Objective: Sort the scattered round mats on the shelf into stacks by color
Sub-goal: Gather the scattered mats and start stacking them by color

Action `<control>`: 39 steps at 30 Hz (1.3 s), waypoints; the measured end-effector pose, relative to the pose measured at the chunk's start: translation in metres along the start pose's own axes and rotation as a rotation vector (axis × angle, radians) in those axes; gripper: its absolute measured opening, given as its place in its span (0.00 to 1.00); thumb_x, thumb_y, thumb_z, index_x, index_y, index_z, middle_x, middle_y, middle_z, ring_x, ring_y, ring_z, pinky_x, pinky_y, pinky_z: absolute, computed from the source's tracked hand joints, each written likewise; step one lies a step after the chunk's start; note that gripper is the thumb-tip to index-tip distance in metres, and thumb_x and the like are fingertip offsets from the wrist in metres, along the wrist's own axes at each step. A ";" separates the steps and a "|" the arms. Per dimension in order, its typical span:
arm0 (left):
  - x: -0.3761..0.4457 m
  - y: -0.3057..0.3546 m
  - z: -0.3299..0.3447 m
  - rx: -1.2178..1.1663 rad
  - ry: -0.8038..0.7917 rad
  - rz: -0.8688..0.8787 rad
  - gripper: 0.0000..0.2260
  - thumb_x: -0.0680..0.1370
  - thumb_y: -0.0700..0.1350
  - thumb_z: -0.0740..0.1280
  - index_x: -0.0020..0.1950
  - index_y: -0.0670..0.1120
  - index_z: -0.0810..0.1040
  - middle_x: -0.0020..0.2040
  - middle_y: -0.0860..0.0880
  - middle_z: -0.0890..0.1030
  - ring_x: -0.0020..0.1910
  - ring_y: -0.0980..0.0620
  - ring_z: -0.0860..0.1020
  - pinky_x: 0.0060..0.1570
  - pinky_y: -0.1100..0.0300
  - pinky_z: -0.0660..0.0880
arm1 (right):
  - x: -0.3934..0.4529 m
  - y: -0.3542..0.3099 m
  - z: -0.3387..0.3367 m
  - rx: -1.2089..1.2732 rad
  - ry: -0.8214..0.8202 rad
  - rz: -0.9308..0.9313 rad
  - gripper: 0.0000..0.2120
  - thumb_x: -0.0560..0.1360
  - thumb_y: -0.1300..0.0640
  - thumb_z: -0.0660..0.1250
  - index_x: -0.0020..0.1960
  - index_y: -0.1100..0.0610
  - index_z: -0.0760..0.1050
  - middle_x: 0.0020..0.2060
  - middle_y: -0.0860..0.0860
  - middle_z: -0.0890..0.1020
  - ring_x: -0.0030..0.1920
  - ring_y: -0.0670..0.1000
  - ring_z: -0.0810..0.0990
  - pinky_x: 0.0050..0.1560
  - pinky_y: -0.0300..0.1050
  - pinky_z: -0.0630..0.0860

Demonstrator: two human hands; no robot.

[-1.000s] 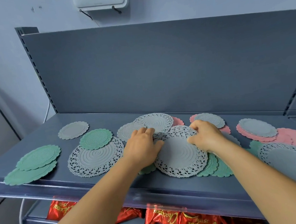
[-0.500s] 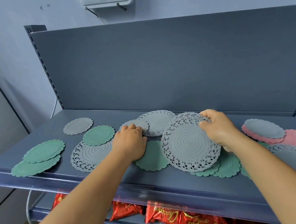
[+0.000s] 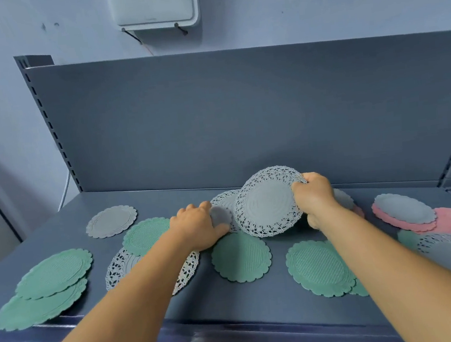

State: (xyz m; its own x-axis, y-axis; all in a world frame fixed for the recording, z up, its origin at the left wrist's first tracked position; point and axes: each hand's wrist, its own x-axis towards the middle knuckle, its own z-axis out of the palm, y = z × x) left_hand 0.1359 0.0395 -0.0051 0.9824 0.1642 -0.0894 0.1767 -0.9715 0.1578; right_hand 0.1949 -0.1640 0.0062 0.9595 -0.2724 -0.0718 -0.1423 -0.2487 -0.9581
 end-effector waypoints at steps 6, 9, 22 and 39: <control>-0.003 -0.007 -0.008 -0.004 -0.037 0.099 0.33 0.70 0.64 0.67 0.72 0.53 0.65 0.65 0.45 0.69 0.67 0.43 0.65 0.65 0.50 0.65 | 0.010 0.001 0.025 -0.151 -0.036 0.011 0.13 0.74 0.63 0.60 0.57 0.63 0.76 0.47 0.55 0.80 0.42 0.54 0.74 0.41 0.42 0.69; -0.006 -0.008 -0.014 -0.036 -0.113 0.153 0.27 0.71 0.63 0.67 0.66 0.54 0.70 0.62 0.47 0.71 0.62 0.45 0.69 0.62 0.53 0.68 | 0.010 0.001 0.030 -0.229 -0.050 0.004 0.11 0.72 0.64 0.60 0.53 0.63 0.76 0.43 0.56 0.80 0.40 0.55 0.74 0.40 0.44 0.71; 0.019 -0.005 -0.010 -0.257 -0.060 0.081 0.35 0.72 0.57 0.70 0.75 0.47 0.61 0.69 0.45 0.70 0.69 0.43 0.66 0.64 0.53 0.68 | -0.014 -0.003 0.038 -0.575 -0.299 -0.082 0.35 0.75 0.56 0.65 0.77 0.56 0.51 0.72 0.54 0.65 0.64 0.55 0.70 0.53 0.42 0.68; -0.065 -0.061 -0.013 0.017 0.033 0.090 0.27 0.75 0.59 0.62 0.69 0.45 0.69 0.67 0.44 0.70 0.67 0.43 0.65 0.67 0.52 0.65 | -0.095 -0.019 0.071 -0.854 -0.685 -0.634 0.26 0.74 0.46 0.66 0.71 0.47 0.66 0.72 0.44 0.65 0.73 0.49 0.58 0.71 0.44 0.57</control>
State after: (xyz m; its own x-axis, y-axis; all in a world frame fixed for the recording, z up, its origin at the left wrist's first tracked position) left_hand 0.0625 0.0903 0.0043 0.9957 0.0815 -0.0436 0.0871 -0.9853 0.1467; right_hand 0.1240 -0.0674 0.0114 0.8089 0.5865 -0.0403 0.5215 -0.7475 -0.4113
